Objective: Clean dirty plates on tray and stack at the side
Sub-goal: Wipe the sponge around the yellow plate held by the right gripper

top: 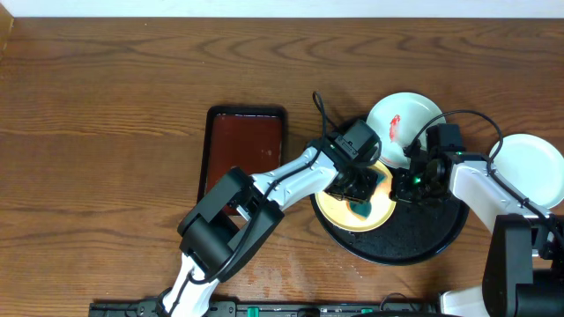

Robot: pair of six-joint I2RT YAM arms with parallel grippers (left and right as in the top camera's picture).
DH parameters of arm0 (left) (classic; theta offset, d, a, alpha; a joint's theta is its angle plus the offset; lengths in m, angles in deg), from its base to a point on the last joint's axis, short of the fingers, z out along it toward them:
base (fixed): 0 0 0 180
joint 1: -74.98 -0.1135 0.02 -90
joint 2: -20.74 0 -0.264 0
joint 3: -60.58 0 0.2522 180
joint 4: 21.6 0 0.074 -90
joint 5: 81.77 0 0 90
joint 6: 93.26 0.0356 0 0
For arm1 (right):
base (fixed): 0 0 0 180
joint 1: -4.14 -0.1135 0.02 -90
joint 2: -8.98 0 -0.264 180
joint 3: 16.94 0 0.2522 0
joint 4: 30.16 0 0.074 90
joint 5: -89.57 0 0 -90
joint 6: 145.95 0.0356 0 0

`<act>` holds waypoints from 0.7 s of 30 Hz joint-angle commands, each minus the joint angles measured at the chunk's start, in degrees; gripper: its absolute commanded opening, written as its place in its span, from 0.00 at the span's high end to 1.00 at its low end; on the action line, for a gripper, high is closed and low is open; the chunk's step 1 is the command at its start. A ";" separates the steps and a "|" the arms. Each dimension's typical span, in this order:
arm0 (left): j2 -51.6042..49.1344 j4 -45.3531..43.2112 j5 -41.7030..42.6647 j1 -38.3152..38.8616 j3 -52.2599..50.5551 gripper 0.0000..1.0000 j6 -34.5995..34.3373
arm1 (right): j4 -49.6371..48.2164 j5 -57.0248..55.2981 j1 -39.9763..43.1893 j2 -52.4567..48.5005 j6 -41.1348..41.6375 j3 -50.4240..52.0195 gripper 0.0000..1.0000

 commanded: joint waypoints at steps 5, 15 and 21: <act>-1.40 14.53 -9.31 -1.42 2.75 0.93 2.73 | -0.44 -5.68 0.02 -1.05 0.63 0.20 0.99; -1.16 24.44 -47.10 -1.81 8.04 0.92 5.66 | -0.55 -5.86 0.02 -1.05 0.61 0.20 0.99; -1.18 18.73 -43.19 -1.75 8.04 0.92 9.16 | -0.57 -6.67 0.02 -1.05 0.63 0.20 0.99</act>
